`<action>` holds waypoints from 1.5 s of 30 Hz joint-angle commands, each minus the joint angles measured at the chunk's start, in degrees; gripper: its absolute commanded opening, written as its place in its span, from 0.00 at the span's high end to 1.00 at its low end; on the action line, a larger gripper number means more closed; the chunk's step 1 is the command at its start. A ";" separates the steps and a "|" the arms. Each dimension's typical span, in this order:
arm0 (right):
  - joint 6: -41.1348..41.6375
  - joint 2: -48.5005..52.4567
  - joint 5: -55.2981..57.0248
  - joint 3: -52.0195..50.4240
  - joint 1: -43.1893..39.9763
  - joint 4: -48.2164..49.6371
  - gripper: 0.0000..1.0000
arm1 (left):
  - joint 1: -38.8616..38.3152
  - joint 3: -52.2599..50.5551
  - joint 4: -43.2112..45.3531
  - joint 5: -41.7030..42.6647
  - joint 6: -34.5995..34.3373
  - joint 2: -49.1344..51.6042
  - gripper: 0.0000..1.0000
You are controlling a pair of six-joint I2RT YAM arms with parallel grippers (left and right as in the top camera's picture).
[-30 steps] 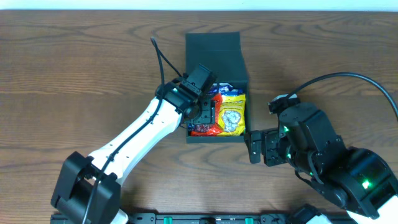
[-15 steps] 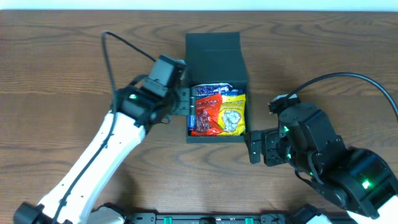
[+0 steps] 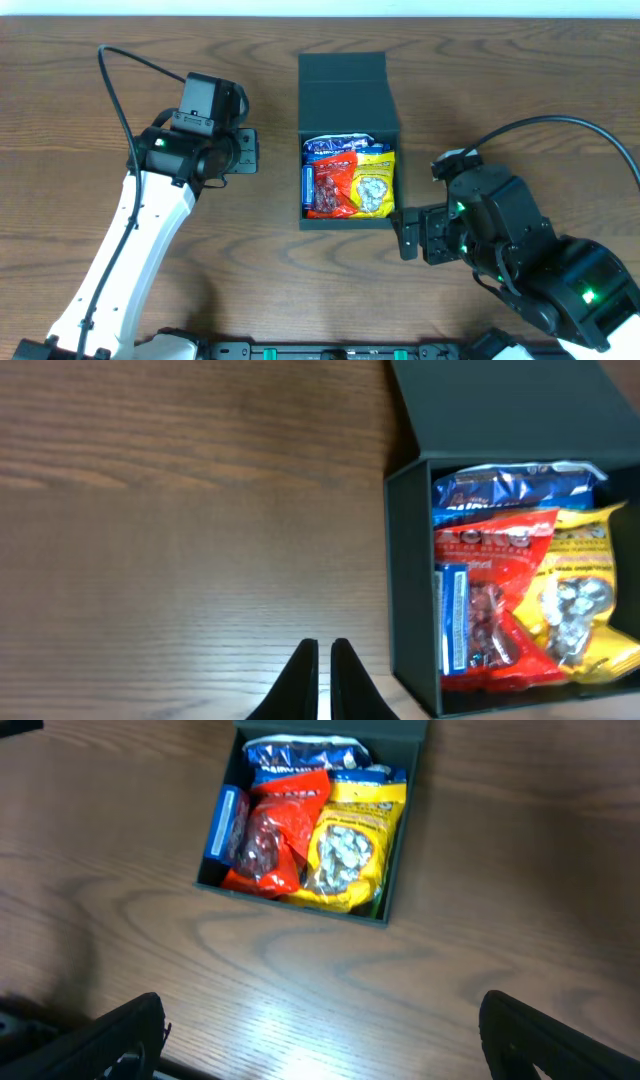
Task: Pack container
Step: 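Raise both grippers to the lid's back edges on either side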
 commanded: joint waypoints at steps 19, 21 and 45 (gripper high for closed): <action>2.25 14.56 15.02 0.68 -1.42 9.29 0.99 | 2.40 0.00 10.75 6.56 3.61 12.28 0.94; 2.27 16.90 14.47 0.68 -2.67 11.32 0.98 | 3.21 0.00 12.68 8.81 3.02 14.49 0.94; -1.57 47.52 -28.89 0.68 -33.22 37.70 0.99 | 6.93 26.77 13.51 26.69 -6.82 48.85 0.94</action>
